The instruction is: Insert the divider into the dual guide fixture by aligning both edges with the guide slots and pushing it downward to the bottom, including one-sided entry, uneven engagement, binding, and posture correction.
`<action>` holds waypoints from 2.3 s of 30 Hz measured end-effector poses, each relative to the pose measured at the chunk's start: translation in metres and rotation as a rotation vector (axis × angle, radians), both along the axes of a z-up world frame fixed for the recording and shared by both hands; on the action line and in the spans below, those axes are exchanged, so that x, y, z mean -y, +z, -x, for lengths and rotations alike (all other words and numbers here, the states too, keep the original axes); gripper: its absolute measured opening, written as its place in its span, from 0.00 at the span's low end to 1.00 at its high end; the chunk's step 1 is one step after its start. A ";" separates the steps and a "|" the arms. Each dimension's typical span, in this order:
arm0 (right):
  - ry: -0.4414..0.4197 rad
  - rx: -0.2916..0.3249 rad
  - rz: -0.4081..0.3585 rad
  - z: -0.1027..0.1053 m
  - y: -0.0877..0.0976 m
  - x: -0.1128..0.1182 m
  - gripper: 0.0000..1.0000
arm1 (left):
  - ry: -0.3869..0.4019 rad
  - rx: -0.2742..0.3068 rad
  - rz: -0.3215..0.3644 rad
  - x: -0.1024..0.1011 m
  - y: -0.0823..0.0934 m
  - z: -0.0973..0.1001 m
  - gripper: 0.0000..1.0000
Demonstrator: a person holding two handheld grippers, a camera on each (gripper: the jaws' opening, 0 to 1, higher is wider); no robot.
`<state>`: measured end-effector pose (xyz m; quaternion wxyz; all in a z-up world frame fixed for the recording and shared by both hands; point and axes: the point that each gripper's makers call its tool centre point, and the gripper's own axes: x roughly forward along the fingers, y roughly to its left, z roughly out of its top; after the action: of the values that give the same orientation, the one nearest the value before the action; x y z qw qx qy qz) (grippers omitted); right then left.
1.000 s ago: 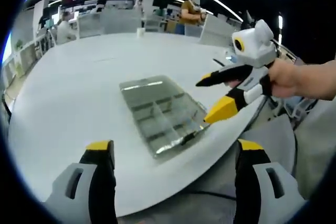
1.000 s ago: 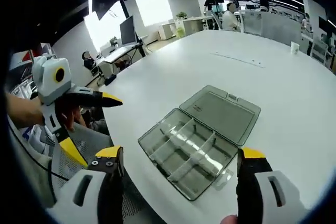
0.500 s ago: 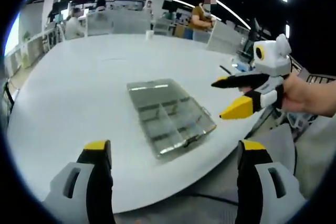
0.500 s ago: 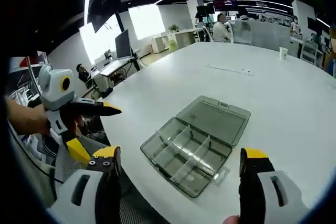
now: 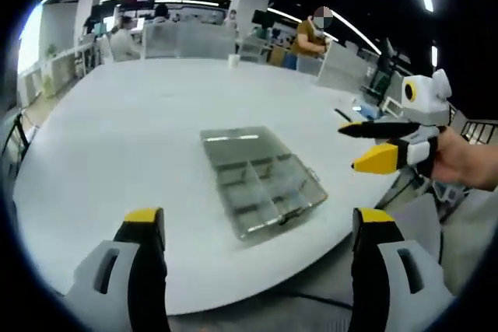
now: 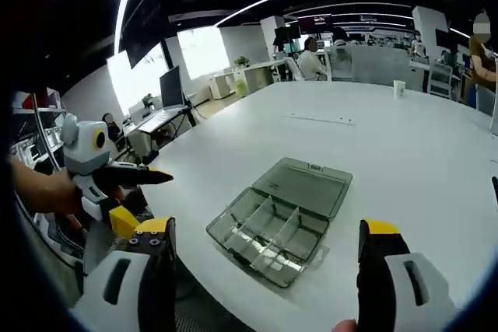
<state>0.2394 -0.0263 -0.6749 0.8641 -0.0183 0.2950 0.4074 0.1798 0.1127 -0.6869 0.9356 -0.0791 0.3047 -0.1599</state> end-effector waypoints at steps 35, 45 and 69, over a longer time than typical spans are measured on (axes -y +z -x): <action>-0.140 0.039 -0.014 0.021 -0.004 0.038 0.96 | 0.089 0.065 -0.025 -0.015 0.011 0.008 0.99; -0.164 0.021 -0.019 0.026 -0.012 0.047 0.96 | 0.082 0.057 -0.031 -0.015 0.009 0.009 0.99; -0.181 0.002 -0.023 0.026 -0.017 0.055 0.95 | 0.090 0.039 -0.031 -0.019 0.006 0.012 0.98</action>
<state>0.2130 -0.0809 -0.6923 0.8979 0.0182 0.2898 0.3308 0.1680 0.1318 -0.6804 0.9488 -0.0753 0.2848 -0.1144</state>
